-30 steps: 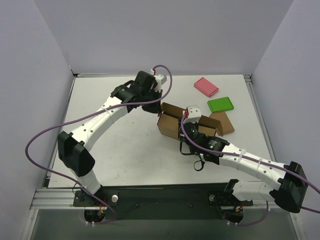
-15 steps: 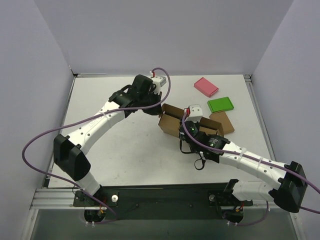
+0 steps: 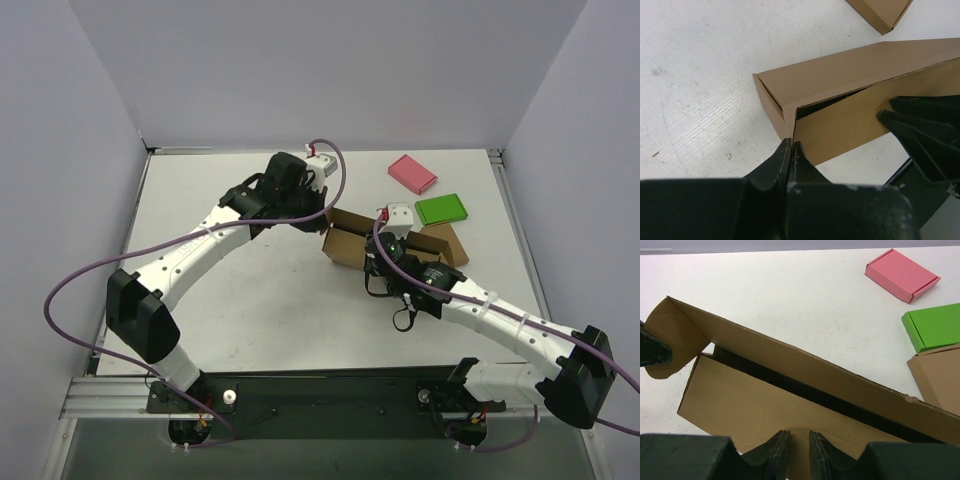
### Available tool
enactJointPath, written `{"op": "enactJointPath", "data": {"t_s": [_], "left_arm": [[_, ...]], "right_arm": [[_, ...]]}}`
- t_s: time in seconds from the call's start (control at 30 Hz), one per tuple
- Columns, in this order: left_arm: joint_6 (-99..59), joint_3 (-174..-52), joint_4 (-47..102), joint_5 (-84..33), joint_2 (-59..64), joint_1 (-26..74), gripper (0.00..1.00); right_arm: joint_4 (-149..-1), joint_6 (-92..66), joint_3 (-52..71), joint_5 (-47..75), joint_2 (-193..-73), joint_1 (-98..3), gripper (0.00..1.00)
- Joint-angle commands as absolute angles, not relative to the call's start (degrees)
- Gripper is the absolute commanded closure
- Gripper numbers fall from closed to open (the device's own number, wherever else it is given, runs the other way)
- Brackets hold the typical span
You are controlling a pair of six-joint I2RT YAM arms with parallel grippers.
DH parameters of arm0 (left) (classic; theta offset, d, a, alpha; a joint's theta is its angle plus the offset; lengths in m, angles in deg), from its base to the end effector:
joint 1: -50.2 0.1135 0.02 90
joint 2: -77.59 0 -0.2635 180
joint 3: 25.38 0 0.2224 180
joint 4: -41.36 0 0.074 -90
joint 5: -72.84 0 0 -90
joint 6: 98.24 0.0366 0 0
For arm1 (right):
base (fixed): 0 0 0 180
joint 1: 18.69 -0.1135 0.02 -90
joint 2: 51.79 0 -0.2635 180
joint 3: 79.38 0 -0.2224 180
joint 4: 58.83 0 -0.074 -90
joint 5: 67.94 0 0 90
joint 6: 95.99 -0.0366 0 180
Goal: Fold the paper box
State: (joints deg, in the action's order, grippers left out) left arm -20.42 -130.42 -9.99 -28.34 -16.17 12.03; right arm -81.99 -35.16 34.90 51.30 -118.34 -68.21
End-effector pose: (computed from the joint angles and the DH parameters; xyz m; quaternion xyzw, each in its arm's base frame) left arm 0.2625 -0.2154 0.3492 0.2429 0.8699 -0.2586 0.3426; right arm 0.1657 0.1666 0.3089 -0.0080 0.8230 0.1705 0.5418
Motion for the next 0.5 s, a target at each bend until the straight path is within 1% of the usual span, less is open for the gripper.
{"op": "enactJointPath", "data": {"t_s": [0.0,0.13,0.37,0.47], "left_arm": [[-19.49,-129.89,-5.32,-30.17,-15.57,11.18,1.0],[-19.84,-131.46,-3.73,-29.91,-17.41,11.18,1.0],[-18.44,-140.42,-7.95,-30.95,-23.65,11.71,1.0],[-17.03,-141.93,-9.8,-32.27,-25.77,11.71,1.0]], "right_arm": [[-89.51,-36.05,34.52,47.64,-121.58,-65.8,0.76],[-89.51,-35.96,33.2,45.71,-122.81,-63.87,0.77],[-89.43,-34.21,30.3,42.99,-124.21,-60.27,0.77],[-88.9,-32.45,29.51,41.93,-124.66,-59.91,0.76]]}}
